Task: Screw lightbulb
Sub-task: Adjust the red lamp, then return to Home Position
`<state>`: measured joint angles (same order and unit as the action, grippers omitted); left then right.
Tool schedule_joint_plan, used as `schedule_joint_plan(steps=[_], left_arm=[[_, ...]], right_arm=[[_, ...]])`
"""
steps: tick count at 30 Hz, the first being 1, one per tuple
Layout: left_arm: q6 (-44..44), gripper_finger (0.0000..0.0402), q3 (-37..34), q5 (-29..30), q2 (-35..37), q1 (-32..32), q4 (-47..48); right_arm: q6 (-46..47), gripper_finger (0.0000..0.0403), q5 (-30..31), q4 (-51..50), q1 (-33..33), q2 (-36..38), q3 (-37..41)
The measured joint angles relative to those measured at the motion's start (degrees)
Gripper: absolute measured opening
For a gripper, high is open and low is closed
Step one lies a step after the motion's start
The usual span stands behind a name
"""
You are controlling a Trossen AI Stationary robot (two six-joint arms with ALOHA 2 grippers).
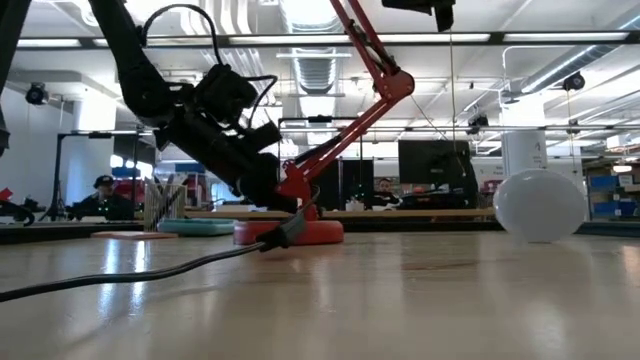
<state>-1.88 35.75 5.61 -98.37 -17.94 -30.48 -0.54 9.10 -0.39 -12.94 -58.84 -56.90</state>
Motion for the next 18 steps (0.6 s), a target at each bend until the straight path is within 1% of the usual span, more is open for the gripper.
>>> schedule_joint_plan(steps=[5,10,13,15,18], left_arm=[[-1.5,0.0114,0.0,-0.2,4.8,0.0,7.1],[-1.9,0.0129,-0.4,-0.2,13.4,0.7,18.8],[0.0,0.013,-1.6,-0.5,19.7,2.5,24.0],[2.3,0.013,-3.3,-0.6,24.2,4.5,25.3],[6.2,0.013,-6.4,-0.6,31.1,8.3,23.5]], right_arm=[[0.4,0.0002,0.0,-1.5,0.9,0.4,0.0],[0.2,0.0001,0.0,-3.0,2.2,0.7,0.2],[-2.0,0.0002,0.1,-3.0,4.7,1.8,1.0],[-3.3,0.0001,0.0,-2.4,6.7,3.1,2.2],[-4.1,0.0002,0.0,-1.9,9.7,5.5,4.8]])
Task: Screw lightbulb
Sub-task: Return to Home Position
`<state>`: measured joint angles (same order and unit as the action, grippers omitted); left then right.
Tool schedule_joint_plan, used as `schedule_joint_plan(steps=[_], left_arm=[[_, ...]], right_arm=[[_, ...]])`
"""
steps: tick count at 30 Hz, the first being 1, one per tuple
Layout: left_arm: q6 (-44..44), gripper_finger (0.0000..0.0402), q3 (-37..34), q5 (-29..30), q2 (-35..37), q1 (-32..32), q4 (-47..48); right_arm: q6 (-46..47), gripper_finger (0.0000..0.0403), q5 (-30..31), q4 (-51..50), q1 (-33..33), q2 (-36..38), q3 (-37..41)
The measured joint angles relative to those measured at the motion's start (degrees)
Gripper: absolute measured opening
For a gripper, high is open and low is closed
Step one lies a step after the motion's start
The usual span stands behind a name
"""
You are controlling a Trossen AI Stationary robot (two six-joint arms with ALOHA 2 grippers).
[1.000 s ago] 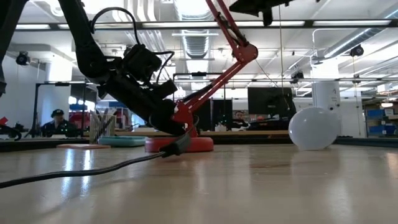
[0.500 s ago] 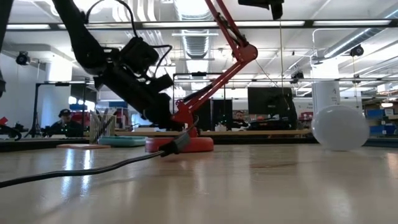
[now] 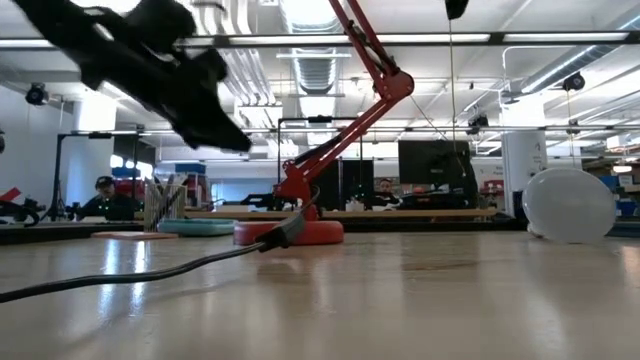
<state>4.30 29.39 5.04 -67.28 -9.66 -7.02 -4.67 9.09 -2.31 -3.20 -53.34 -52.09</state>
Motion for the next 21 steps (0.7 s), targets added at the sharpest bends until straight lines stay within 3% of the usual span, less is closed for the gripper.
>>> schedule_joint_plan(steps=[8,14,21], left_arm=[[7.2,0.013,-7.6,0.0,16.1,5.0,-11.3],[6.7,0.013,-8.2,0.0,25.0,5.0,-6.3],[6.0,0.013,-5.6,0.0,32.1,5.0,-0.3]], right_arm=[[-1.5,0.0002,-0.1,6.0,8.1,6.1,9.7],[-1.4,0.0002,0.0,0.1,9.7,13.4,13.0],[-1.8,0.0002,0.0,-2.1,9.7,29.2,18.4]])
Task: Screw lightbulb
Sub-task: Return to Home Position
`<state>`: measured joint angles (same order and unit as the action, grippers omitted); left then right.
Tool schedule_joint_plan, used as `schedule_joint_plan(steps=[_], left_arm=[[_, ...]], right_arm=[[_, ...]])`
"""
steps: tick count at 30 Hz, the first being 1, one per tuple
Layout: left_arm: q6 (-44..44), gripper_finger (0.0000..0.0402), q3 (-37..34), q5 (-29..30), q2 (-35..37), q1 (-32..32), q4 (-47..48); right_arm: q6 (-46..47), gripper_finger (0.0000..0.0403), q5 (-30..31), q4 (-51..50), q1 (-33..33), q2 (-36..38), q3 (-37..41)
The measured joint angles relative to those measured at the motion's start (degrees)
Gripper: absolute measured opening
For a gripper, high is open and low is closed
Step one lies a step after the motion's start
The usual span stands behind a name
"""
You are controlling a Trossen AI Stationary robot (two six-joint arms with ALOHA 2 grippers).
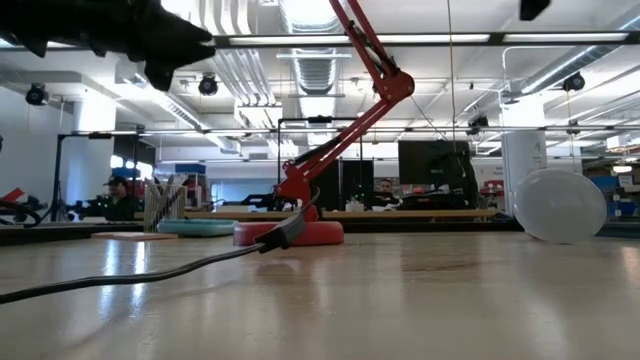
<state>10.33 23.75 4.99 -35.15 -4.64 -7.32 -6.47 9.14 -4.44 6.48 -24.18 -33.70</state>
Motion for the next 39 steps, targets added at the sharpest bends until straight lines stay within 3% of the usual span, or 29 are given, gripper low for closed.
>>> schedule_joint_plan(steps=[10,13,16,24,34,36,39], left_arm=[[-7.3,0.013,2.5,0.5,0.5,0.0,0.3],[-8.9,0.013,3.5,0.5,-0.2,-0.1,0.3],[-11.4,0.013,4.8,0.6,-0.8,-0.1,-0.1],[-14.0,0.013,6.2,0.5,0.1,-0.1,2.6],[-4.6,0.013,-2.6,-5.6,9.8,0.1,3.4],[-3.9,0.013,-4.4,-6.0,12.0,0.1,3.3],[-2.9,0.013,-7.7,-5.3,14.8,0.1,0.9]], right_arm=[[6.8,0.0002,-0.8,2.6,0.0,24.3,19.1],[8.9,0.0002,-3.7,10.9,0.0,23.6,26.0],[10.2,0.0002,-5.9,27.1,0.0,19.1,32.7],[9.6,0.0002,-7.9,29.4,-0.1,13.0,32.8],[8.2,0.0002,-8.1,27.0,-0.1,14.0,33.1],[6.9,0.0002,-7.1,24.8,-0.1,14.1,33.0],[6.9,0.0002,-0.2,19.5,-0.1,13.9,33.0]])
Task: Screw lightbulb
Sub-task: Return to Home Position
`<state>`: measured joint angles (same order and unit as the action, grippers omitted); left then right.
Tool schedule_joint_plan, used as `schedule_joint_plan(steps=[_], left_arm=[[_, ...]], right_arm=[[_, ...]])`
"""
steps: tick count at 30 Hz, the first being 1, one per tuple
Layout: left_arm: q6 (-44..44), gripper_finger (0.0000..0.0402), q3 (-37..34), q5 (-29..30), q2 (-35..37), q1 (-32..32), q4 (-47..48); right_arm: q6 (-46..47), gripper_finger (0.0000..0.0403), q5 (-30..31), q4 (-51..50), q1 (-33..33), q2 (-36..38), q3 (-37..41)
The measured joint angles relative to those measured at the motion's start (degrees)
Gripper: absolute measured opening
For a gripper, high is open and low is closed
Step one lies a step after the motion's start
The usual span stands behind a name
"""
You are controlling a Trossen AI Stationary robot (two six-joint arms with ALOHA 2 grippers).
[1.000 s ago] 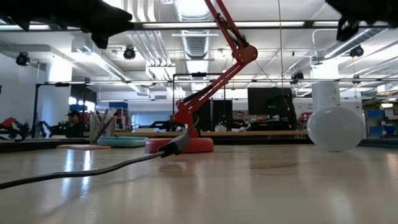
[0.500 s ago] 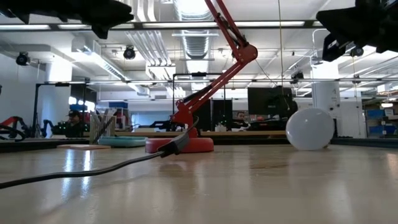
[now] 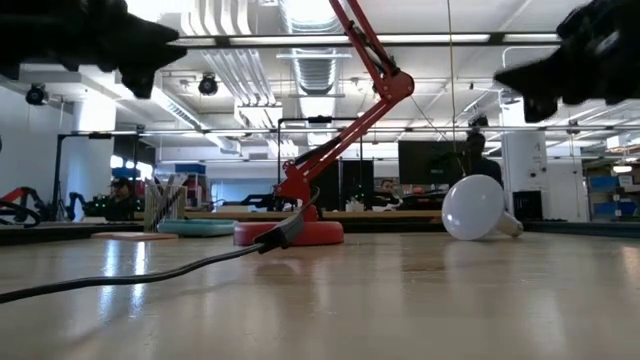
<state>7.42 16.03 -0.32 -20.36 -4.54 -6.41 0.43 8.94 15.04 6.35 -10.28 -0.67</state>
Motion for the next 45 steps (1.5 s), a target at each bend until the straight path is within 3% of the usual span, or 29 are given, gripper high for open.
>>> schedule_joint_plan(steps=[4,6,11,16,19,21,24,27,30,33,40,45], left_arm=[[4.2,0.013,-5.7,5.3,2.6,0.0,-4.7],[5.0,0.013,-8.7,7.4,3.2,0.0,-7.3],[6.2,0.013,-15.4,7.3,3.6,0.0,-10.7],[7.7,0.013,-15.4,7.9,3.9,0.6,-10.3],[7.6,0.013,-15.4,8.3,4.0,2.8,-11.4],[7.2,0.013,-15.4,12.0,3.8,4.8,-11.7],[5.8,0.013,-15.4,20.7,2.7,8.1,-11.7],[3.0,0.013,-15.4,24.5,1.7,9.8,-11.6],[3.8,0.013,-15.4,24.1,1.7,9.5,-11.6],[3.7,0.013,-15.4,20.0,2.5,8.9,-10.0],[-1.9,0.013,-15.5,17.4,4.1,8.4,-8.5],[-2.2,0.013,-15.5,15.8,4.8,8.4,-5.0]], right_arm=[[8.3,0.0002,10.8,-11.2,0.0,0.0,0.0],[12.7,0.0002,12.4,-12.2,0.0,-0.8,-0.2],[12.5,0.0002,0.7,-11.8,0.0,-2.7,-0.2],[9.7,0.0002,-7.2,-9.2,0.0,-2.2,-0.2],[8.1,0.0002,-7.5,-8.8,0.0,-1.6,-0.2],[6.9,0.0002,-7.1,-8.8,0.0,-1.3,-0.2],[5.4,0.0002,-0.8,-9.9,0.0,-1.5,-0.2],[2.3,0.0002,5.1,-13.2,0.0,-1.5,-0.1],[4.0,0.0002,5.7,-12.9,0.0,-2.1,-0.1],[4.3,0.0002,5.7,-13.1,0.0,-2.4,-0.1],[-9.3,0.0002,5.7,-13.0,0.0,-3.4,-0.2],[-4.8,0.0002,5.7,-13.1,0.0,-3.4,-0.2]])
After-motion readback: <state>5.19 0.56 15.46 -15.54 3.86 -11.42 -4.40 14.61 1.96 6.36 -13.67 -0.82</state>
